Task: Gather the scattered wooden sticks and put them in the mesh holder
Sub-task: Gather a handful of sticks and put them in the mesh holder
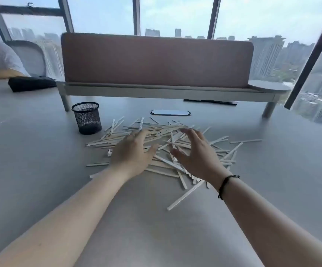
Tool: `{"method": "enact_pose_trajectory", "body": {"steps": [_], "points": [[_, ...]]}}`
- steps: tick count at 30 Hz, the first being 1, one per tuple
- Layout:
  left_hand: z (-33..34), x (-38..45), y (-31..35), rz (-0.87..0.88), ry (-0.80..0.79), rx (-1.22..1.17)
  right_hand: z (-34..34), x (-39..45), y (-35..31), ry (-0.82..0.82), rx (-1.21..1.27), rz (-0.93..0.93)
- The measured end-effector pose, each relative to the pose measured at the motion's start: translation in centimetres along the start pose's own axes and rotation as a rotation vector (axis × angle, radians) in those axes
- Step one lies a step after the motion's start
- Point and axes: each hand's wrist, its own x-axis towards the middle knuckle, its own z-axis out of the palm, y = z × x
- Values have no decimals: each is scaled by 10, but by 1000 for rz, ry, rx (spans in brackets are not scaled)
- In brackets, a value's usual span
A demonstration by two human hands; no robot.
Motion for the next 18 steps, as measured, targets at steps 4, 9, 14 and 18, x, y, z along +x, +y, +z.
{"method": "enact_pose_trajectory", "body": {"steps": [4,9,14,18], "points": [[-2,-13,-8,-32,-86,73,-9,-8,3,10,-41,6],[7,-7,-15,-73,-156,98,1,0,11,-44,-72,14],[16,11,-17,-47,-238,156,14,22,14,-133,-188,12],[21,17,-26,-4,-222,133,28,29,12,-204,-285,-41]]}}
